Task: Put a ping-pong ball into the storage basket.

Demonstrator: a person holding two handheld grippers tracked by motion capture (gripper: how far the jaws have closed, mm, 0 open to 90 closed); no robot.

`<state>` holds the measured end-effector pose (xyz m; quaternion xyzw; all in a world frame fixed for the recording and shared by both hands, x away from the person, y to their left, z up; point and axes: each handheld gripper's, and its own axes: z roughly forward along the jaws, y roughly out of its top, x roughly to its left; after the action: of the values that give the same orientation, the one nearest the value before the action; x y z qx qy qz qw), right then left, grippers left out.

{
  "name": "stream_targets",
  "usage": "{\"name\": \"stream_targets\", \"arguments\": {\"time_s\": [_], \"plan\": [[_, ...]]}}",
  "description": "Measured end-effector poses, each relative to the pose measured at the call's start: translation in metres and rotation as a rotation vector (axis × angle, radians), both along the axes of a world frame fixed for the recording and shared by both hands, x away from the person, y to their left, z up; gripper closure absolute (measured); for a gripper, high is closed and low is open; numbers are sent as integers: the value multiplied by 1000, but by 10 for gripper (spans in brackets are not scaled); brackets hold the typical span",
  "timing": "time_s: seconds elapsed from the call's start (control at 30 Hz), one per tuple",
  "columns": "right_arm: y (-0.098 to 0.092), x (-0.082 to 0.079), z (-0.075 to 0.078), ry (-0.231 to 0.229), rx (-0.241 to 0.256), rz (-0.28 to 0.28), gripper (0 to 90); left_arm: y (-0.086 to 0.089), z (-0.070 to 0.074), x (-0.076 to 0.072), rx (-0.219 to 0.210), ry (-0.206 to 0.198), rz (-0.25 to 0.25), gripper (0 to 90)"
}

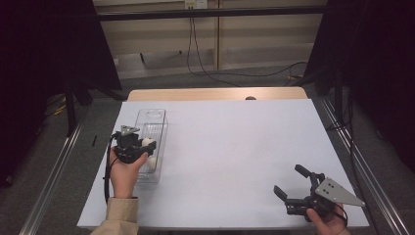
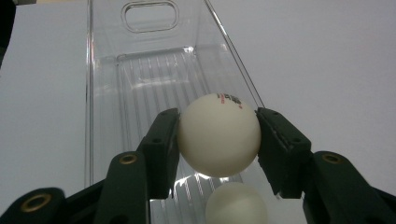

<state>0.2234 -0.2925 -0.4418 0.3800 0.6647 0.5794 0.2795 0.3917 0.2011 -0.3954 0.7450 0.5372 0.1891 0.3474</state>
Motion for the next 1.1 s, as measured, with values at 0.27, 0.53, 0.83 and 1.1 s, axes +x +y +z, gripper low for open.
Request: {"name": "stream_targets", "arguments": {"time_s": [0.27,0.53,0.83,1.1], "plan": [[0,0,0,0,0,0,9,2,-2,-1,8,-3,8,510],[0,0,0,-1,-1,0,9,3,-3,-1,16,-8,18,484],[0,0,0,0,0,-1,8,4,-3,-1,13,-16,21,407],[0,0,0,-1,-1,0,9,3,-2,-2,4,-24,19,351]]}}
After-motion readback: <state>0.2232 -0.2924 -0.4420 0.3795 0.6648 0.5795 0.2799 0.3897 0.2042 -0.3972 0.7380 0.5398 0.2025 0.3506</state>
